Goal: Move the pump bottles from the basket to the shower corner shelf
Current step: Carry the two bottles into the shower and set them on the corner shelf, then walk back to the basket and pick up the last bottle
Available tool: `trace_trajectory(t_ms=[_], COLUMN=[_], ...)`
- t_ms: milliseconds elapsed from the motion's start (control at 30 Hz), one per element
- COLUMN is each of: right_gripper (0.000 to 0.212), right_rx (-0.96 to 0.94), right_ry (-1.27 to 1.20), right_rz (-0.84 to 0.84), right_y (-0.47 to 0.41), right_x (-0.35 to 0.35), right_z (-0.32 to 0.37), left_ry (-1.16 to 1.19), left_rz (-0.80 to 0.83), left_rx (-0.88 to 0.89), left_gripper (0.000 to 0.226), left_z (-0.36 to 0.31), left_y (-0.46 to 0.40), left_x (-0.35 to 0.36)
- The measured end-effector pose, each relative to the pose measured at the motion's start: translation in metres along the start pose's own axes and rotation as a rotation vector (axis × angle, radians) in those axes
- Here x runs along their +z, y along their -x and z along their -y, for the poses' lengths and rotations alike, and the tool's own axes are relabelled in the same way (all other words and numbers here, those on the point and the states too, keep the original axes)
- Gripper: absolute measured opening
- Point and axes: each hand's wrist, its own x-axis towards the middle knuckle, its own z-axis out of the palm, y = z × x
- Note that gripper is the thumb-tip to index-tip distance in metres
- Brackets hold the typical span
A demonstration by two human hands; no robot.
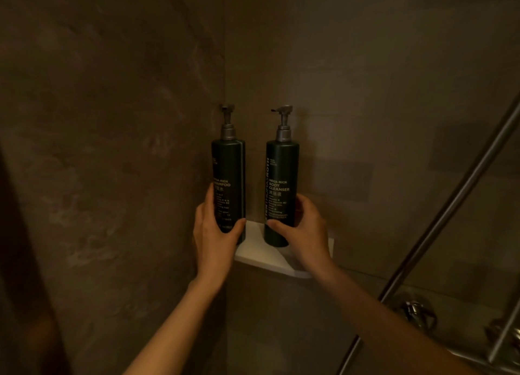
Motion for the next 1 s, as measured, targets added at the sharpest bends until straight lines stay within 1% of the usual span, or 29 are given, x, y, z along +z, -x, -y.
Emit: trace_trajectory(t_ms=[333,433,500,567,667,767,900,1000], right_gripper=[0.070,0.079,0.083,0.075,0.061,0.053,0.043,0.039], right_rx=[0.004,0.016,0.016,-0.023,-0.166,-0.242,-0.309,-0.327], right_ry=[0.064,0.044,0.034,0.075,0.216,0.253,0.271,0.302], right_rz=[-0.013,0.000,0.000,0.002,0.049,0.101,0.135,0.234], right_y=[-0.007,-0.003,0.007,0.021,0.048,0.080,0.145,0.200], right_x=[0.012,0.008,0.004,-0.001,-0.011,-0.022,-0.034,-0.044], right_z=[0.003,0.008,0.012,0.016,0.018,0.013,-0.011,-0.037], left_ry=[-0.038,-0.029,-0.059,-0.149,-0.264,-0.416,-0.634,-0.759], left_rz=[0.004,0.019,0.021,0.035,0.100,0.147,0.163,0.191], left_rx=[-0.012,-0.038,-0.034,-0.014,-0.003,-0.039,-0.075,-0.080], left_gripper=[0.086,0.080,0.071,0.062,0.055,0.051,0.048,0.046], left_z=[0.001,-0.002,-0.005,-0.008,-0.016,-0.022,-0.025,-0.022], left_y=[-0.006,0.001,0.013,0.029,0.057,0.093,0.169,0.238], left_x=[-0.005,-0.009,-0.016,-0.024,-0.038,-0.051,-0.065,-0.077])
